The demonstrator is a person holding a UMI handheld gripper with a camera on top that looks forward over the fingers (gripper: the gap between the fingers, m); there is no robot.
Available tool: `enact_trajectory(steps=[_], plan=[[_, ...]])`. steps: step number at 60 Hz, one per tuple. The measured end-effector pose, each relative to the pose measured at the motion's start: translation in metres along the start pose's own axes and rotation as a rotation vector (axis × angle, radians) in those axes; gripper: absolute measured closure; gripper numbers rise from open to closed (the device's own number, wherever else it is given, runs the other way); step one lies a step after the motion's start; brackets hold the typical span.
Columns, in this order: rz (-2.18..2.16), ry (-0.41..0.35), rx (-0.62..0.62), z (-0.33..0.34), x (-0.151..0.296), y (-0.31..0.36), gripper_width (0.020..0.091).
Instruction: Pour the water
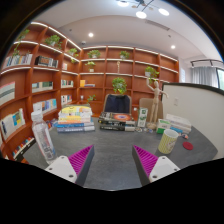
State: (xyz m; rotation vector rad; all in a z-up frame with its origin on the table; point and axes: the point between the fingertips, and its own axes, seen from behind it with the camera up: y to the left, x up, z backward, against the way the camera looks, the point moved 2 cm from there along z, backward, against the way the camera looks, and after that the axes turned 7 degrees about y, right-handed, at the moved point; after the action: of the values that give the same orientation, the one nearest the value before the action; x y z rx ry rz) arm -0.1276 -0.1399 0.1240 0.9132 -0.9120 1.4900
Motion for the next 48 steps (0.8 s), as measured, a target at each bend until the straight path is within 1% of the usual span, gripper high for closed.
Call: enact_trajectory(steps=[2,6,7,9,16,24,29,40,44,48], plan=[[0.003,-0.001,-0.004,0.005,-0.002,-0.001,0.0293],[-0.002,-0.005,-0.011,0.011,-0.012,0.023,0.0295],[0.000,-0.005,-0.005,0.009,-0.005,0.008,0.0295],[-0.010,-0.011,0.003,0.012,-0.018,0.045,0.0295],[-0.040,-0.026,0.063,0.024,-0.031,0.101,0.0296],[-0.076,-0.049,0.169,0.033,-0.036,0.169,0.0298],[-0.079,-0.056,0.204,0.029,-0.034,0.199,0.0305],[-0.099,-0.114,0.163,0.009,-0.007,0.219,0.0303],[-0.110,-0.107,0.147,-0.003,-0.003,0.221,0.0305],[-0.111,-0.120,0.126,-0.011,0.004,0.222,0.0308]])
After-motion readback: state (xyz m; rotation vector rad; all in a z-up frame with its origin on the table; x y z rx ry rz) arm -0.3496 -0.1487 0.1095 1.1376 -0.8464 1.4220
